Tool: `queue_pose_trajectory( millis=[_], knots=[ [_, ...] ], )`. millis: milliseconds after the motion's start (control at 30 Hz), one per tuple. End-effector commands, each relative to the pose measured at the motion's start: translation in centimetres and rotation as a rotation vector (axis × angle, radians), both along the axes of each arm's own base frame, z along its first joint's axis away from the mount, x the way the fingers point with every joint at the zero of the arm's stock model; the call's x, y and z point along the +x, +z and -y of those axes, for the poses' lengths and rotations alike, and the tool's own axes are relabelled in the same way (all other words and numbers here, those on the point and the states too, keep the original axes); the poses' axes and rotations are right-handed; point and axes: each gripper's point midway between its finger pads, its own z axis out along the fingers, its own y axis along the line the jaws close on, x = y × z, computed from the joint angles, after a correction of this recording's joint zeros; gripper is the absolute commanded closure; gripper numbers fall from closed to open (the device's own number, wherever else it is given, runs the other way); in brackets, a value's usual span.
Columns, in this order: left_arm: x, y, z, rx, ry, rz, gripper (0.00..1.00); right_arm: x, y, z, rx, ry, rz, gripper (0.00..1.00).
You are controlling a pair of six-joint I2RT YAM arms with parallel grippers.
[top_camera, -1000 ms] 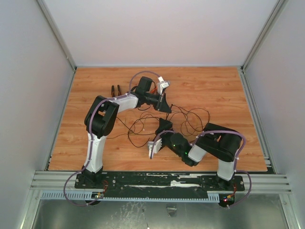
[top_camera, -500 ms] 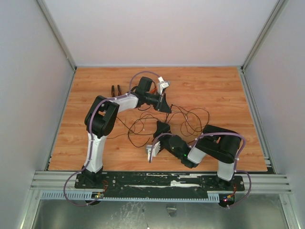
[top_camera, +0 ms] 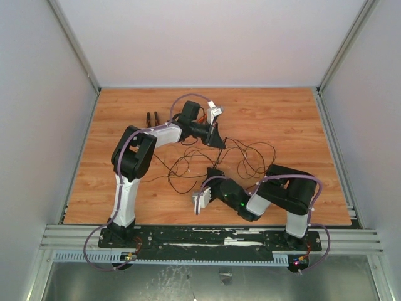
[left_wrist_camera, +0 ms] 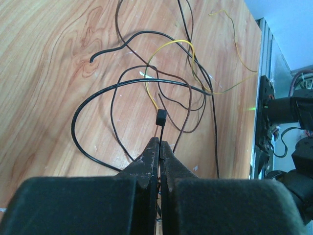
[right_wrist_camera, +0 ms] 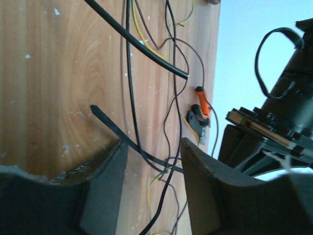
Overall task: Zip-tie the wires
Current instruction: Tie the cable at the center of the board.
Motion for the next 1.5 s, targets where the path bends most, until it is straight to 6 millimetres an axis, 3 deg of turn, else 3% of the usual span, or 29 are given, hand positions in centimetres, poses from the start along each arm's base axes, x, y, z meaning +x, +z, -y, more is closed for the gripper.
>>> queue_pose_trajectory(
  millis=[0,200,333,433,633,900,1233,1467],
  knots=[
    [0.3,0.5,0.7,-0.019,-0.018,0.013,1.0,-0.5,-1.0,0.2,-0.01,-0.008,-0.044,0.57],
    [0.3,0.4,0.7,-0.017,-0.016,0.01,1.0,-0.4,-0.9,0.1,-0.003,-0.012,-0.043,0.79],
    [0.3,0.4,0.6,-0.01,-0.018,0.013,1.0,-0.4,-0.6,0.0,0.03,-0.02,-0.058,0.99],
    [0.2,0.5,0.6,-0.011,-0.02,0.019,1.0,-0.7,0.1,-0.4,0.099,-0.026,-0.124,1.0],
    [0.2,1.1,0.6,-0.017,-0.023,0.039,1.0,-2.0,-0.3,-0.7,0.163,-0.028,-0.458,1.0],
    [-0.1,2.3,0.7,-0.02,-0.025,0.075,1.0,-2.4,1.4,-0.3,0.285,-0.013,-0.724,1.0],
    [0.0,4.4,0.8,-0.006,0.013,0.174,1.0,-1.5,7.1,1.9,0.61,-0.05,-0.841,1.0],
    [-0.8,6.0,0.5,-0.04,0.041,0.276,1.0,-1.7,9.3,2.9,0.754,-0.05,-0.955,1.0]
  ],
)
